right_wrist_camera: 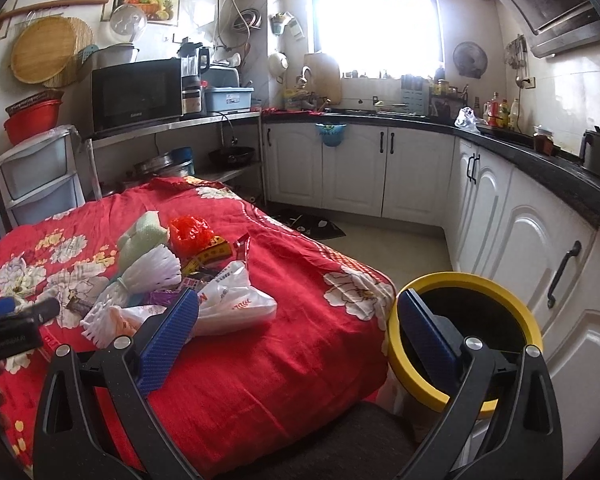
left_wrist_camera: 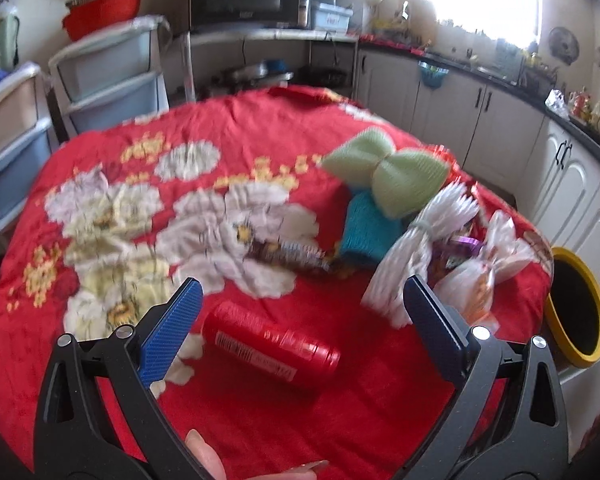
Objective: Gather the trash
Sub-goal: 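Grasp the red cylinder with the left gripper while the right grasps the white plastic bag, then carry the red cylinder and white bag in both grippers over the yellow-rimmed bin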
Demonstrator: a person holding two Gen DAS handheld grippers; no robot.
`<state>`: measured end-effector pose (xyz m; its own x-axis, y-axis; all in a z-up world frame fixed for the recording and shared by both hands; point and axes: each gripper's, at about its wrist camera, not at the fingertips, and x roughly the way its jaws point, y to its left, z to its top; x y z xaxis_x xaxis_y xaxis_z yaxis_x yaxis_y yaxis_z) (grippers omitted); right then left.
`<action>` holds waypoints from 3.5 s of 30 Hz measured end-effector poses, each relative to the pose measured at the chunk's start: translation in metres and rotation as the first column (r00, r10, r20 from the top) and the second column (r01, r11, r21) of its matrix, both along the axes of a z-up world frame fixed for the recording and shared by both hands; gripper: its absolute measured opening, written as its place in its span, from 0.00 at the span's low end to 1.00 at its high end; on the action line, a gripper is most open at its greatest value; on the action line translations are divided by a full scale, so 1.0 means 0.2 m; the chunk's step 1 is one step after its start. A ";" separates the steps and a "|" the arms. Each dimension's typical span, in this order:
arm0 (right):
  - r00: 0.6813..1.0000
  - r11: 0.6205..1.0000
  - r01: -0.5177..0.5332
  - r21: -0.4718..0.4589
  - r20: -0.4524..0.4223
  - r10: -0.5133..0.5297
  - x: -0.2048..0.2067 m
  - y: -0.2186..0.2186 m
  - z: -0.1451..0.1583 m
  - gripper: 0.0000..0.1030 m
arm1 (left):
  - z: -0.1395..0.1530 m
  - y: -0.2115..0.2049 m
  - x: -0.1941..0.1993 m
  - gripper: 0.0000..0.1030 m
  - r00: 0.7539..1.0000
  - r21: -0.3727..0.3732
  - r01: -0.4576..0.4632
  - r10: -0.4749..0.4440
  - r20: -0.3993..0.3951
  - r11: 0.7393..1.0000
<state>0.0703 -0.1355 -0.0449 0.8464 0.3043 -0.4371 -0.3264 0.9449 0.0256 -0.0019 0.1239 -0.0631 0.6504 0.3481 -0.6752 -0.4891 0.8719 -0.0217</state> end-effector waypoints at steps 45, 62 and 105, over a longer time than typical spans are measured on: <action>0.873 0.922 -0.052 0.384 -0.430 0.228 0.52 0.14 -0.29 0.41 | -0.24 0.31 0.06 0.28 0.994 -0.266 -0.086 0.066 -0.082 0.960; 0.965 0.949 -0.070 0.308 -0.220 0.143 0.36 -0.13 0.00 0.40 | 0.16 0.02 0.13 0.27 0.983 -0.136 0.130 -0.110 0.146 0.982; 0.924 0.906 0.379 0.188 -0.035 -0.380 0.35 -1.02 0.17 0.40 | 0.43 -1.04 0.73 0.27 0.755 0.011 0.615 -0.592 0.283 0.789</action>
